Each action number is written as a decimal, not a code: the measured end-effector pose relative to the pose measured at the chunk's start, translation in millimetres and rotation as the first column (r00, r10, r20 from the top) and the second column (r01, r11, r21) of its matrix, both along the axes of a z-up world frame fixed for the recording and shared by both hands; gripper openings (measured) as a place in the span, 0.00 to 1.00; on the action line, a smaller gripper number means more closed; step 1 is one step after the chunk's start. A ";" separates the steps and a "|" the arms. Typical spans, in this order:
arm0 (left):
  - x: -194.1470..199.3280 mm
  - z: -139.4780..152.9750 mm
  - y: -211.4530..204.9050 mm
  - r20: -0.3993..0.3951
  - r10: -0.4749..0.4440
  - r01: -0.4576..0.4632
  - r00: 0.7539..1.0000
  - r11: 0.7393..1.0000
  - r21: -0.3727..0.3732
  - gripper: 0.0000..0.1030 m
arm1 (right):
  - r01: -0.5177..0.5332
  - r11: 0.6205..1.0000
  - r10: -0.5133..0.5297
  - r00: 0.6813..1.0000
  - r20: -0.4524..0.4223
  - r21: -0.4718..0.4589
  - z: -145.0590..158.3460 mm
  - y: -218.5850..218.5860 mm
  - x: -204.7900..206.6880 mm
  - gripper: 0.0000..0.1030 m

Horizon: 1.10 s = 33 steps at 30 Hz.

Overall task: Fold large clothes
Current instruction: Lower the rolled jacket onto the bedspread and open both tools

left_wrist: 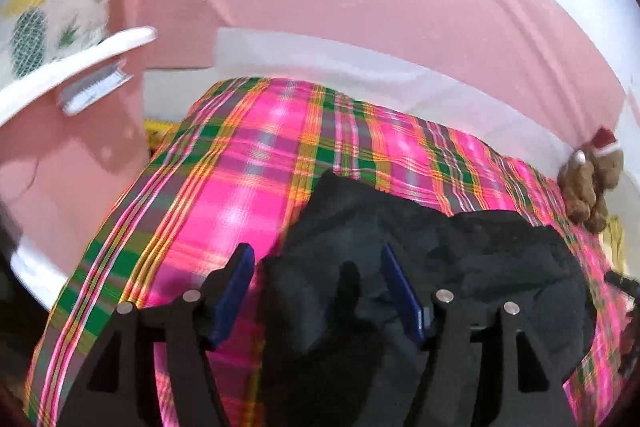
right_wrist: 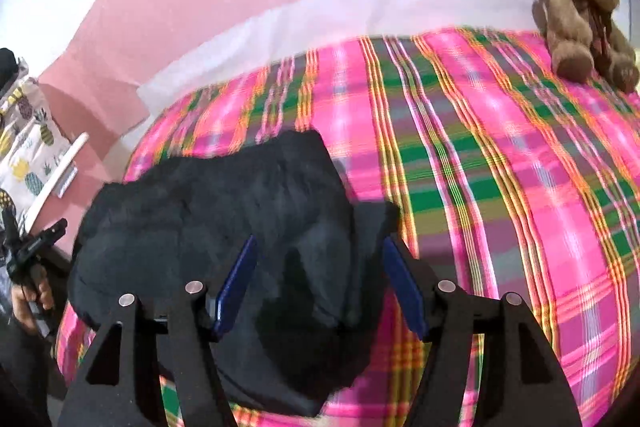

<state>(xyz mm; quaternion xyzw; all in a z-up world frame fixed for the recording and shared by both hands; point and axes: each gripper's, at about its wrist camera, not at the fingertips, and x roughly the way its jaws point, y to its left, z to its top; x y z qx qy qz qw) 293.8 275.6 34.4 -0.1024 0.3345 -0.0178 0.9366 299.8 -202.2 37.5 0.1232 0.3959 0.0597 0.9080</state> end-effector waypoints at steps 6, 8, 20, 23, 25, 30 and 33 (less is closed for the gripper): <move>53.9 -37.3 -38.7 -0.087 -0.028 0.035 0.996 0.996 0.084 0.66 | -0.072 0.991 0.066 0.996 -0.056 -0.111 -20.9 53.7 46.4 0.63; 61.4 -51.8 -40.9 -0.105 -0.018 0.029 0.994 0.994 0.101 0.69 | -0.082 0.984 0.065 0.992 -0.107 -0.158 -39.3 62.4 59.5 0.63; 28.5 -25.6 -51.1 -0.057 -0.022 0.026 0.998 0.997 0.070 0.72 | -0.054 0.977 0.032 0.993 -0.110 -0.206 -42.8 65.2 50.2 0.63; -5.1 -6.6 -64.7 -0.005 -0.057 0.057 0.998 0.996 0.068 0.72 | -0.059 0.975 0.046 0.997 -0.063 -0.214 -22.6 72.7 18.5 0.63; -25.9 -1.2 -79.0 0.008 -0.091 0.090 0.996 0.994 0.061 0.72 | -0.060 0.973 0.053 0.998 -0.039 -0.221 -15.0 79.4 -0.5 0.63; -45.0 -26.4 -122.5 -0.068 -0.172 0.176 0.983 0.982 0.070 0.72 | -0.087 0.967 0.081 0.996 -0.037 -0.239 -21.6 101.1 -34.7 0.63; -36.7 -43.8 -134.3 -0.110 -0.155 0.164 0.982 0.983 0.084 0.73 | -0.116 0.960 0.097 0.992 -0.085 -0.257 -38.8 110.8 -32.4 0.63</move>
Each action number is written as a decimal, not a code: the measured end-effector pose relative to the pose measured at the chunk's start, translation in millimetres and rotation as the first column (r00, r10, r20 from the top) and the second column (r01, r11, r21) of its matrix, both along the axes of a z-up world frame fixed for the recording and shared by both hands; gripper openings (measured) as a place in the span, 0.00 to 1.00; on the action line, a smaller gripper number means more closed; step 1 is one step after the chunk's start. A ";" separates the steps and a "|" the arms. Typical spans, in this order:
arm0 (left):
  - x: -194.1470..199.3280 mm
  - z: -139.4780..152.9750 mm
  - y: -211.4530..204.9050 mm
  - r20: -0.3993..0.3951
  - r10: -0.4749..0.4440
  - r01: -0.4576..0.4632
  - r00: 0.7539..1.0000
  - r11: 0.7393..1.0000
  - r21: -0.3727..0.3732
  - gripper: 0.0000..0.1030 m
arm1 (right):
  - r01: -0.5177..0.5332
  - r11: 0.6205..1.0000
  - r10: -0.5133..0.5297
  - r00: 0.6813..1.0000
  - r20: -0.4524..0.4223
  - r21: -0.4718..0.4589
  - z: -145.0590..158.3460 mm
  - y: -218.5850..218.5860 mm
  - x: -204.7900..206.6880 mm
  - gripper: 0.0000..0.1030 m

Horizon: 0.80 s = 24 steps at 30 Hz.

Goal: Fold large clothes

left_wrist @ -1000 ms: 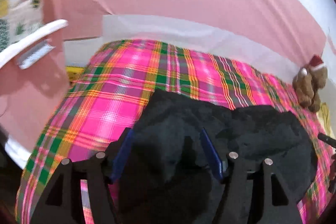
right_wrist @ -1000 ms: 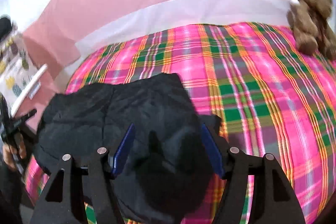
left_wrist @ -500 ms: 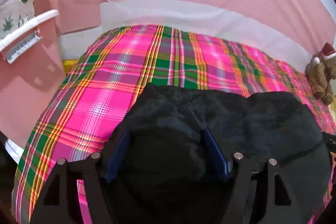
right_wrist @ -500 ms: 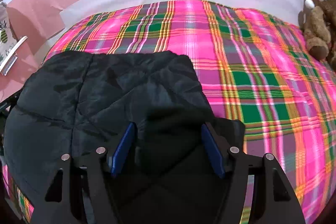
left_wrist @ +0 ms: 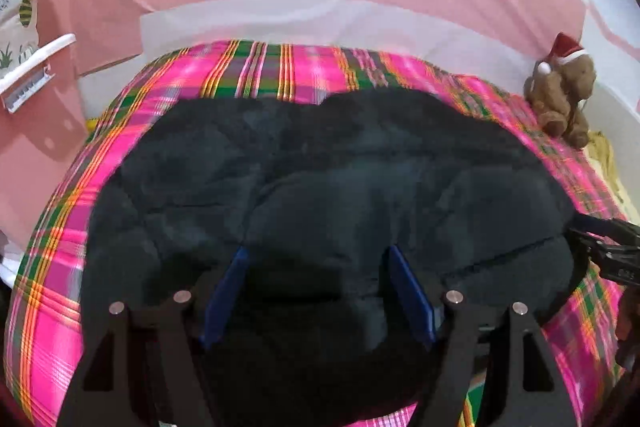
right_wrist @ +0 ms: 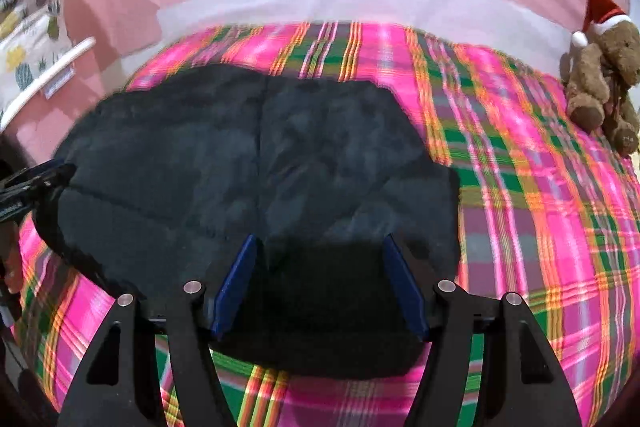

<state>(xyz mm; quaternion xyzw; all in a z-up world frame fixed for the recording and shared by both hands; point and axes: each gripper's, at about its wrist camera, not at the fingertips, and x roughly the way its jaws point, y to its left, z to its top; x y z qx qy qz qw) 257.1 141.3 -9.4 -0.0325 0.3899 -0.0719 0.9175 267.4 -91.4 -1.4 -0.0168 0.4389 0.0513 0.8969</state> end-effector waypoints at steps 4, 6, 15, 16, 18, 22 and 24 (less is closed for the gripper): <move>-2.7 7.1 1.3 -0.008 0.024 -0.024 1.000 1.000 -0.014 0.72 | 0.004 1.000 -0.004 1.000 0.008 0.000 2.0 2.1 -4.1 0.63; -12.4 13.1 -2.2 0.004 0.027 -0.027 1.000 1.000 0.006 0.72 | -0.002 1.000 0.002 1.000 0.030 0.005 11.1 3.8 -12.9 0.63; -84.4 40.0 -24.5 0.056 0.035 -0.037 0.998 0.999 0.037 0.73 | -0.036 0.999 0.032 0.994 0.108 0.028 46.3 17.8 -74.5 0.64; -91.3 42.9 -26.6 0.060 0.036 -0.038 0.998 0.999 0.038 0.73 | -0.039 0.999 0.035 0.993 0.113 0.029 49.1 17.9 -80.0 0.64; -108.2 50.0 -30.6 0.069 0.035 -0.037 0.997 0.999 0.028 0.73 | -0.044 0.999 0.040 0.991 0.129 0.028 56.4 21.1 -95.6 0.64; -143.7 61.9 -37.6 0.088 0.056 -0.056 0.995 0.998 0.000 0.74 | -0.045 0.998 0.038 0.985 0.169 0.038 70.8 23.0 -128.6 0.64; -160.4 64.4 -40.6 0.092 0.066 -0.065 0.994 0.998 -0.013 0.75 | -0.040 0.998 0.032 0.984 0.176 0.046 74.8 23.5 -143.6 0.64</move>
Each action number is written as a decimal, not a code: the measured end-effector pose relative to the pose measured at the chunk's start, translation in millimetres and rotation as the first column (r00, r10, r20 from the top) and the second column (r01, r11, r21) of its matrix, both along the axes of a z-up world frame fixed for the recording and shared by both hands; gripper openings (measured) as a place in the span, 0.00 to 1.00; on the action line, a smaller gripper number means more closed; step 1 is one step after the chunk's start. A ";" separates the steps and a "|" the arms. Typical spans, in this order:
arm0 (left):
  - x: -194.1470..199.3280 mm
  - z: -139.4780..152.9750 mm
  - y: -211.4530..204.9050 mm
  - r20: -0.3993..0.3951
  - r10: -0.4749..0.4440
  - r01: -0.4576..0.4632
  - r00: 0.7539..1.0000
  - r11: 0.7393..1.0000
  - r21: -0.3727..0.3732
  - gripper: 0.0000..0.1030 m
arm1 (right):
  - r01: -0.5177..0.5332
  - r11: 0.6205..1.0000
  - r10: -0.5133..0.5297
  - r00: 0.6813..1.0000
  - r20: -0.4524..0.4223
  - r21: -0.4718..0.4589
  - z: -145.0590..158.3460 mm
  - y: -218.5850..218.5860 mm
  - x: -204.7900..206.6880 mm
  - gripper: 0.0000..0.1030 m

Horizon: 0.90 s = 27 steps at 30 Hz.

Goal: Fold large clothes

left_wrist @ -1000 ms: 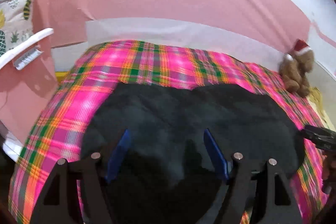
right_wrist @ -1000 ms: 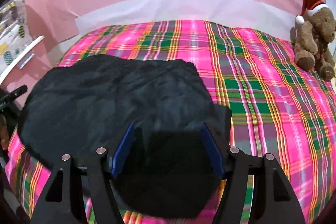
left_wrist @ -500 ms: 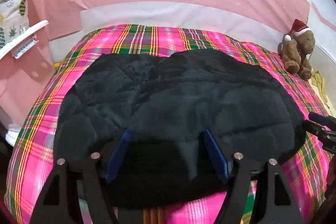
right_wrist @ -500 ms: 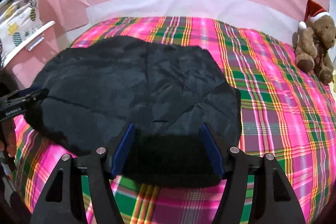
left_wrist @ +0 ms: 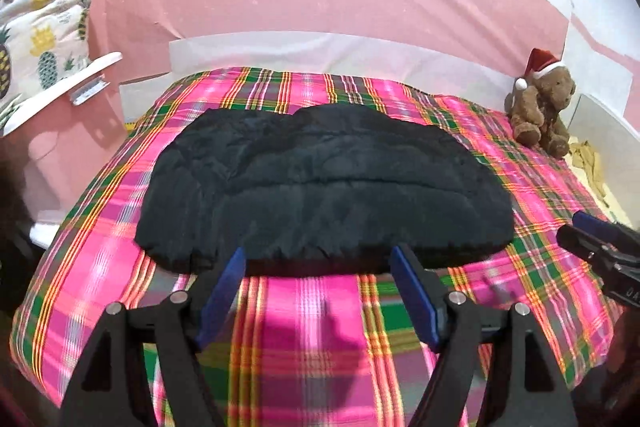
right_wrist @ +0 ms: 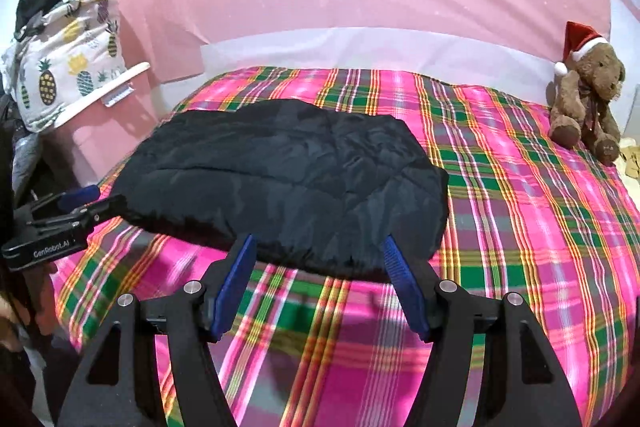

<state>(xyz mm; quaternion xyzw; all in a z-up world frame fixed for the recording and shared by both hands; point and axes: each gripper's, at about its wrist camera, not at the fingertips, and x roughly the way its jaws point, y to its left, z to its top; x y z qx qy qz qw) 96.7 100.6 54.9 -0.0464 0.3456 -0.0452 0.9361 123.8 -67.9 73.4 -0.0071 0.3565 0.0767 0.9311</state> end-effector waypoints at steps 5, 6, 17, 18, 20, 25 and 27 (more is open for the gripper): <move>-34.5 -1.8 -7.5 -0.006 0.026 -0.026 1.000 1.000 0.011 0.75 | 0.005 1.000 -0.005 1.000 0.008 0.008 0.9 2.0 -30.7 0.64; -38.7 -2.6 -8.2 -0.010 0.029 -0.029 1.000 1.000 0.008 0.75 | 0.003 1.000 -0.003 1.000 0.006 0.012 0.3 3.6 -36.3 0.64; -68.0 -8.9 -13.8 -0.034 0.041 -0.041 0.999 0.999 -0.004 0.76 | -0.013 1.000 0.013 1.000 -0.012 0.015 -9.7 16.6 -65.5 0.64; -68.4 -8.8 -13.6 -0.037 0.036 -0.037 0.999 0.999 -0.018 0.76 | -0.014 1.000 0.014 1.000 -0.011 0.013 -9.8 17.2 -65.9 0.64; -68.5 -8.9 -12.8 -0.040 0.040 -0.041 0.998 0.999 -0.027 0.76 | -0.012 1.000 0.012 1.000 -0.011 0.007 -10.4 18.2 -66.6 0.64; -68.9 -12.0 -12.6 -0.047 0.050 -0.051 0.998 0.998 -0.026 0.76 | -0.015 1.000 0.015 1.000 -0.022 0.002 -14.6 21.5 -66.2 0.64; -69.2 -13.2 -12.3 -0.047 0.056 -0.058 0.997 0.998 -0.023 0.76 | -0.019 1.000 0.019 0.999 -0.028 0.003 -16.2 21.6 -65.6 0.64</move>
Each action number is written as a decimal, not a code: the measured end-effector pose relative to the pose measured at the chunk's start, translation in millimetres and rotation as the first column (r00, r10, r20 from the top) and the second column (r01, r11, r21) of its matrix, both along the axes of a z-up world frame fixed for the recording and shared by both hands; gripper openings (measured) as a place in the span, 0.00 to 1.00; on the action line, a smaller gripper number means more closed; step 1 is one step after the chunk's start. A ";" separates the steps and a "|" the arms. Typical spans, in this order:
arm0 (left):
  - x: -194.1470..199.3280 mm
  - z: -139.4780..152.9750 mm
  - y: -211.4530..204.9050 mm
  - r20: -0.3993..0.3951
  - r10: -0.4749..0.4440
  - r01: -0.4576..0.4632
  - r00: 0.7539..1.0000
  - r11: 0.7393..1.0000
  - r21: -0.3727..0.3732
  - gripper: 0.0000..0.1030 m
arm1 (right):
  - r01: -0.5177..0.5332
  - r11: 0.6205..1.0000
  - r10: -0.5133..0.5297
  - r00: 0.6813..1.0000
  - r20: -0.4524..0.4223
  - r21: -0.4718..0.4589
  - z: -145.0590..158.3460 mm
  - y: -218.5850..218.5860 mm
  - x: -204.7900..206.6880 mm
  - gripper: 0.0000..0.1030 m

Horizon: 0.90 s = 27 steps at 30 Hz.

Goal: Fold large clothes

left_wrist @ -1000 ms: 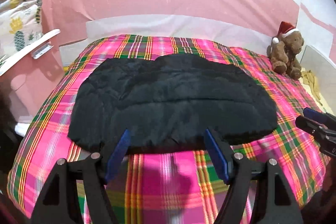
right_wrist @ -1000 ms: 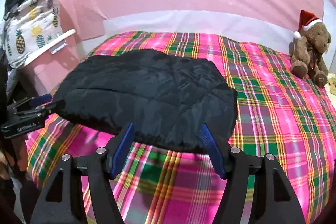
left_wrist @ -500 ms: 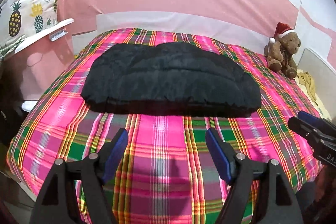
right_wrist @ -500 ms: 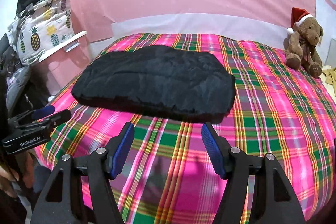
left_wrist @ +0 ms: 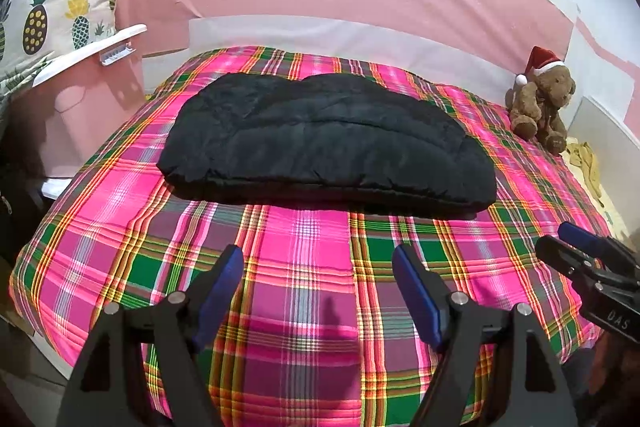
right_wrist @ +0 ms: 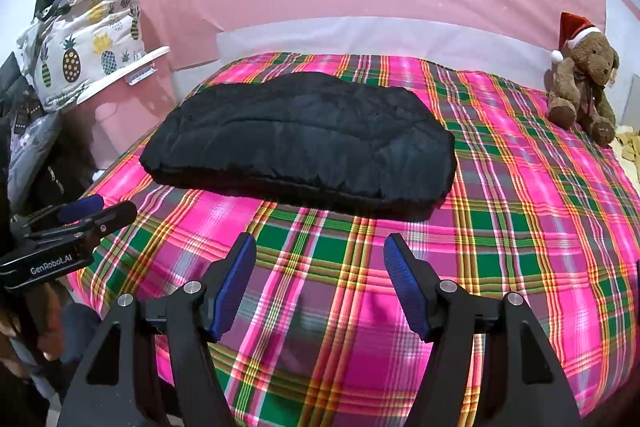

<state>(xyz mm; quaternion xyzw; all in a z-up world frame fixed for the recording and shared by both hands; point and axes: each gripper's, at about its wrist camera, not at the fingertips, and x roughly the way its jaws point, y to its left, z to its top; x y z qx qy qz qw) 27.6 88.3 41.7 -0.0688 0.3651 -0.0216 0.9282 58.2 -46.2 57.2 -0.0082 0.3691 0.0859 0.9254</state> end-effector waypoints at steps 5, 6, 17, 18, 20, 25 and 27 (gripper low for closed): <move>0.2 -1.8 -2.2 0.001 0.011 -0.011 1.000 1.000 0.025 0.76 | -0.005 1.000 0.005 1.000 -0.005 -0.001 -2.1 -0.6 1.5 0.64; 0.4 -2.1 -2.7 0.001 0.012 -0.012 1.000 1.000 0.029 0.76 | -0.005 1.000 0.005 1.000 -0.007 0.000 -2.7 -0.8 1.8 0.64; 0.6 -4.9 -3.2 -0.003 0.021 -0.021 1.000 0.999 0.030 0.76 | -0.005 1.000 0.005 1.000 -0.015 -0.005 -5.1 1.5 3.4 0.64; 0.5 -5.3 -3.3 -0.004 0.021 -0.021 1.000 0.999 0.030 0.76 | -0.006 1.000 0.006 1.000 -0.016 -0.005 -5.8 1.2 3.7 0.64; -0.1 -5.1 -4.1 -0.004 0.022 -0.022 1.000 0.999 0.032 0.76 | -0.007 1.000 0.007 1.000 -0.018 -0.004 -6.6 0.0 3.8 0.64; -0.5 -5.1 -4.2 -0.004 0.024 -0.024 1.000 0.999 0.031 0.76 | -0.010 1.000 0.010 1.000 -0.019 -0.004 -6.7 -0.4 3.3 0.64; -1.0 -5.4 -4.2 -0.004 0.025 -0.025 1.000 0.999 0.031 0.76 | -0.008 1.000 0.007 1.000 -0.018 -0.006 -6.8 0.2 3.4 0.64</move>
